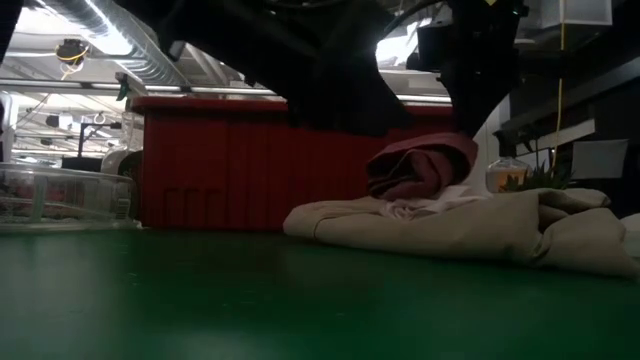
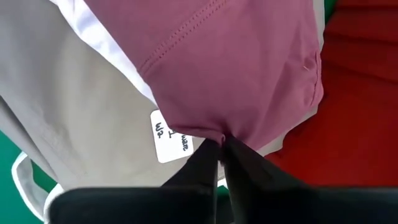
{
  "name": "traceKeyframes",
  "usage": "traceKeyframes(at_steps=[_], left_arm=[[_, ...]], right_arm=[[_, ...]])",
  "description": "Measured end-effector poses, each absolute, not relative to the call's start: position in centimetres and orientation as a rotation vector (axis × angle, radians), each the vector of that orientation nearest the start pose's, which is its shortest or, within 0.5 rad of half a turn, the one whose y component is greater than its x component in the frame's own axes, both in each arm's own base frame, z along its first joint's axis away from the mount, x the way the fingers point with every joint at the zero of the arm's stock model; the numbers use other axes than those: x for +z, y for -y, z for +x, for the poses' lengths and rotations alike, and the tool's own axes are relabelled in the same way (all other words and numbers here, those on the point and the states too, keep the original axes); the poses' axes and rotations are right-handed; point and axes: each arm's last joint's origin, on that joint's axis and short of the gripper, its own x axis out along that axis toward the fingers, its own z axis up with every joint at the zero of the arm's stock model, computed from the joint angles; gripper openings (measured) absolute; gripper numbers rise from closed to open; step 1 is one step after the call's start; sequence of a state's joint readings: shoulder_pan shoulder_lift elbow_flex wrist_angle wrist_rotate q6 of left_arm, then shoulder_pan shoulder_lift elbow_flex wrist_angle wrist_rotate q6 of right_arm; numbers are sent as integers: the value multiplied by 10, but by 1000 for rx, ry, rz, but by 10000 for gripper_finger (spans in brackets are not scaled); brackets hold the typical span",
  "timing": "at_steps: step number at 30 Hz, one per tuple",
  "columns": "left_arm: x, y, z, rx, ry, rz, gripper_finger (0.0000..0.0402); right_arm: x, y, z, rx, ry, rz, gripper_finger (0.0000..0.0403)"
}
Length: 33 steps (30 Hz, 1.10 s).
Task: Fold laundry
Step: Stack the folded pink underwear on top of the folded white underwear
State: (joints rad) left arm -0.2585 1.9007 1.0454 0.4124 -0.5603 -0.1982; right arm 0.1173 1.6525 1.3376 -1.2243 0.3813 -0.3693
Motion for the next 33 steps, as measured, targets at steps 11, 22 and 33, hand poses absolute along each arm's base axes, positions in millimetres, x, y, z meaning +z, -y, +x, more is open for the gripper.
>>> traceKeyframes(at_steps=[11, 22, 33], left_arm=[[169, 67, 392, 286, -375, -66, 224], [170, 52, 395, 325, -357, -80, 224], [137, 48, 400, 325, -449, -86, 224]], right_arm=[[254, -23, 294, 51, -1549, -701, 133], [272, -23, 296, 7, -1536, -654, 144], [225, -11, 304, 123, -1418, -375, 143]])
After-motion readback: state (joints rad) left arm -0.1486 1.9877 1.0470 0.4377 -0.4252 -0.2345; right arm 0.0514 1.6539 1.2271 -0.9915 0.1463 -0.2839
